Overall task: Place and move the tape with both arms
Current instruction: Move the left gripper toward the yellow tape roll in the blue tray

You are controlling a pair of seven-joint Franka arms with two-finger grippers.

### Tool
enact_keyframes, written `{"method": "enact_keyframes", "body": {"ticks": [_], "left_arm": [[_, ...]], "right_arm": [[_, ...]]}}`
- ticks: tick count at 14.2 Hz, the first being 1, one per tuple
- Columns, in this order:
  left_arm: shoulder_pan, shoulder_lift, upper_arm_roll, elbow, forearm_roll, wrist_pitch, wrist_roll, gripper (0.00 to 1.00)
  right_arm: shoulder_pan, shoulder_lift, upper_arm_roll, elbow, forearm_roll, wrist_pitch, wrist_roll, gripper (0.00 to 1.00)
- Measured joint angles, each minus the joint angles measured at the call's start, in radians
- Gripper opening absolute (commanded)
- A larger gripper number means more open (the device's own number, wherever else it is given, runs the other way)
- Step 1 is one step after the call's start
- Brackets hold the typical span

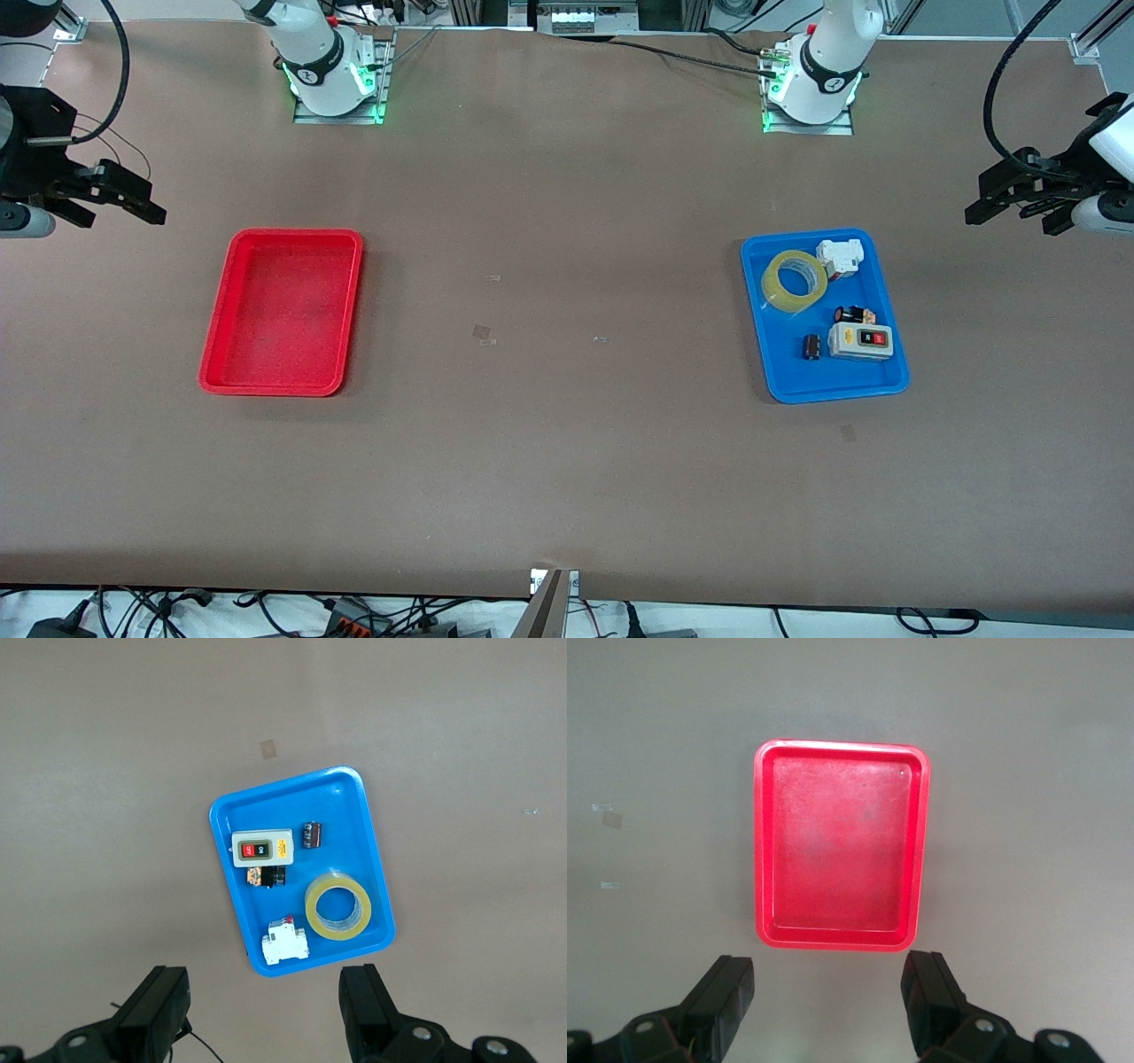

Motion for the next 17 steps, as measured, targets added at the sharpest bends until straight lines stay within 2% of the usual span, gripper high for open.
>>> {"method": "enact_keyframes", "body": {"ticks": [12, 15, 17], "left_arm": [[0.002, 0.011, 0.000, -0.010, 0.000, -0.035, -0.001, 1.00], [0.000, 0.023, -0.005, -0.097, 0.000, -0.029, -0.001, 1.00], [0.000, 0.024, -0.028, -0.199, 0.000, 0.041, -0.001, 1.00]], "right_arm": [[0.000, -0.005, 0.007, -0.014, 0.000, 0.005, -0.001, 1.00], [0.000, -0.005, 0.009, -0.014, 0.000, 0.008, -0.001, 1.00], [0.000, -0.004, 0.009, -0.014, 0.000, 0.008, -0.001, 1.00]]}}
